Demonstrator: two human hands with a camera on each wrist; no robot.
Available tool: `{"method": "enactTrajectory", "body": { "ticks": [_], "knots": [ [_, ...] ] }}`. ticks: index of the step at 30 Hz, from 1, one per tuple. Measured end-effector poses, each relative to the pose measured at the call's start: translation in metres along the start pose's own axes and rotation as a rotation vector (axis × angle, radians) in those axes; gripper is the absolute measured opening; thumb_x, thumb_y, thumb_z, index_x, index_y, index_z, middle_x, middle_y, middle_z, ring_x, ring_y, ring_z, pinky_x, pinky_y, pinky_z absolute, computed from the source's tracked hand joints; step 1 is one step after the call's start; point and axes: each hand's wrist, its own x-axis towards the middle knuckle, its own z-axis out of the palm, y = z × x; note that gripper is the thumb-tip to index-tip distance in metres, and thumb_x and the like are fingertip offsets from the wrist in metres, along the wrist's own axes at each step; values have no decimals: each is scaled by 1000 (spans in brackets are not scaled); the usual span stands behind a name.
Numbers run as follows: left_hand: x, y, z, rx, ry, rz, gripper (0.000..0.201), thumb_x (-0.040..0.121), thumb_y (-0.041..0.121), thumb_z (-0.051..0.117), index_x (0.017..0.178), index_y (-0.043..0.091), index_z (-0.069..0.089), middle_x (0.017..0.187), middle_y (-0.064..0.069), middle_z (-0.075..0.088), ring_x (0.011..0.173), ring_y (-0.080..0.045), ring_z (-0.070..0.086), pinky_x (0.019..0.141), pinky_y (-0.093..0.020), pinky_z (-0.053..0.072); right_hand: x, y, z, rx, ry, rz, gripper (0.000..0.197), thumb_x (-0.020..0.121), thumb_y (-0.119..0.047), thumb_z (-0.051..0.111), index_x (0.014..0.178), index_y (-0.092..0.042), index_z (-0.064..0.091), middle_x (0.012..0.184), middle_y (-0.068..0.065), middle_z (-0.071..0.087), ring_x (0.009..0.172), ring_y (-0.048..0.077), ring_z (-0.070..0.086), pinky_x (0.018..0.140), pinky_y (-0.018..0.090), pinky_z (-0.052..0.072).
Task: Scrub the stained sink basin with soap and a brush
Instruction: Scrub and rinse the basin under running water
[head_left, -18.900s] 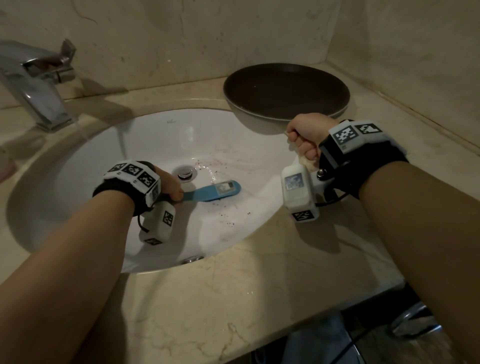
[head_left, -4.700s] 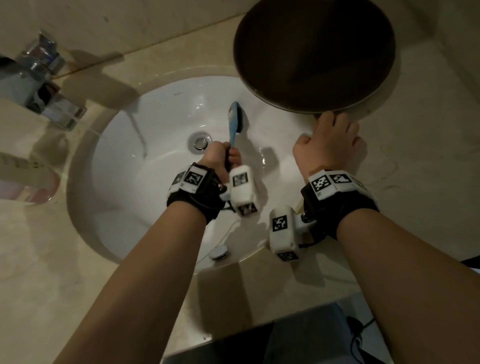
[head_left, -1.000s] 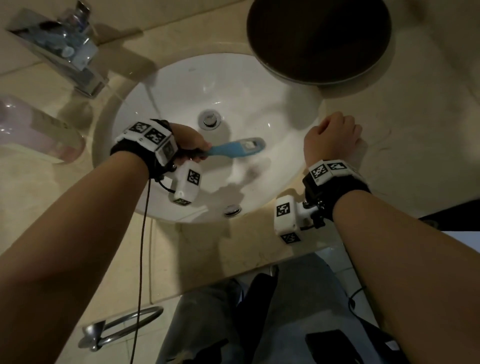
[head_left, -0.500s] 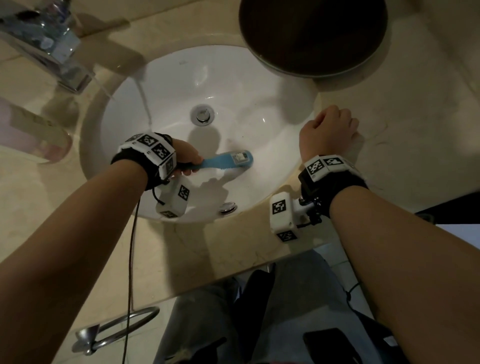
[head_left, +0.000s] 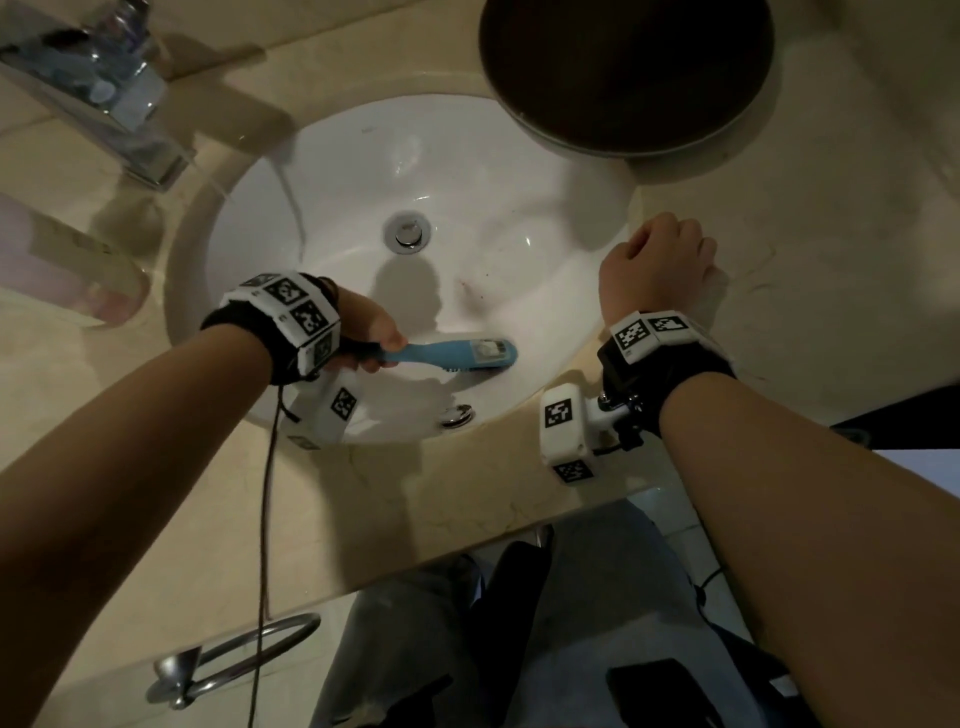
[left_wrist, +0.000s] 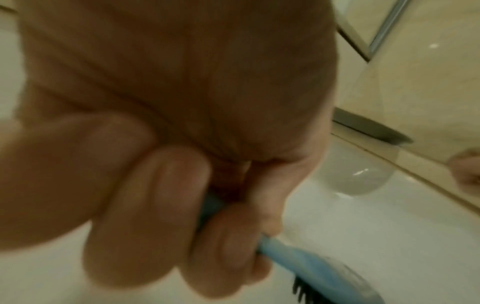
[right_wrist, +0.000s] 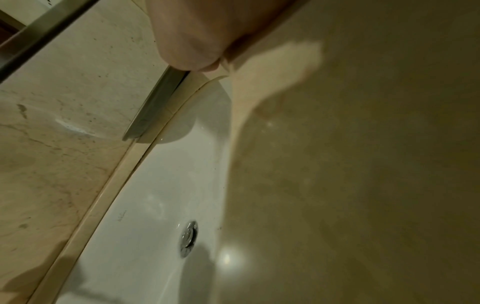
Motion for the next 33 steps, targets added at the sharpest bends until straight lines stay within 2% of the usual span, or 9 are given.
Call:
{"method": "enactTrajectory", "body": {
  "ticks": [6, 9, 12, 15, 18, 22, 25, 30, 33],
  "knots": [
    [-8, 0, -5, -5, 88, -68, 37, 100, 26, 32, 68, 10, 42, 61, -3, 36, 35, -11, 30, 31, -5, 24, 2, -1, 1, -16, -12, 12, 30, 91, -23, 38, 115, -15, 53, 124, 6, 51, 118, 27, 44, 98, 41, 33],
    [-8, 8, -9, -38, 212, -37, 37, 98, 21, 37, 64, 8, 43, 59, -5, 37, 40, -14, 30, 31, -4, 23, 2, -2, 0, -10, -13, 17, 30, 90, -22, 38, 115, -14, 53, 125, 7, 51, 118, 27, 43, 99, 40, 32],
    [-12, 15, -18, -79, 371, 55, 37, 96, 15, 37, 60, 7, 41, 55, -6, 37, 19, -8, 28, 30, -2, 21, 0, -3, -2, -12, -23, 18, 29, 91, -22, 38, 115, -14, 53, 126, 7, 50, 118, 27, 43, 99, 40, 32],
    [-19, 21, -27, -190, 230, 71, 37, 98, 26, 35, 66, 11, 44, 45, 1, 40, 20, -4, 27, 30, -4, 21, 0, -3, -2, -18, -28, 16, 30, 91, -23, 38, 116, -14, 53, 126, 6, 50, 119, 27, 43, 99, 40, 32],
    [-33, 26, -20, -24, 79, 45, 39, 101, 28, 30, 69, 12, 47, 33, 8, 42, 21, -4, 32, 29, -4, 23, 1, -3, -2, -14, -23, 17, 30, 91, -23, 38, 116, -14, 53, 125, 6, 51, 118, 27, 44, 99, 40, 32],
    [-27, 22, -3, 104, 0, -10, 39, 101, 24, 29, 69, 9, 45, 47, -1, 43, 22, -7, 33, 29, -5, 25, 1, -3, 0, -7, -13, 23, 29, 90, -22, 39, 114, -13, 54, 124, 7, 51, 117, 27, 44, 98, 40, 32],
    [-19, 14, 1, 6, 114, 0, 37, 100, 19, 31, 65, 7, 38, 58, -5, 34, 33, -12, 31, 30, -3, 21, 2, -3, 1, -15, -10, 27, 29, 90, -22, 39, 114, -14, 54, 124, 6, 51, 117, 27, 44, 97, 40, 32],
    [-14, 19, -5, 52, 270, 34, 37, 97, 13, 38, 61, 7, 40, 53, -7, 43, 21, -7, 37, 28, -5, 24, 3, -5, 2, -40, -14, 22, 30, 90, -20, 38, 115, -13, 53, 125, 7, 50, 117, 28, 43, 97, 40, 32],
    [-15, 23, -18, 154, 500, 74, 32, 96, 8, 38, 64, 7, 44, 62, -8, 53, 59, -22, 60, 48, -17, 39, 1, -5, 0, -58, -7, 24, 30, 90, -20, 37, 114, -12, 53, 124, 8, 51, 116, 28, 44, 96, 41, 33]
  ]
}}
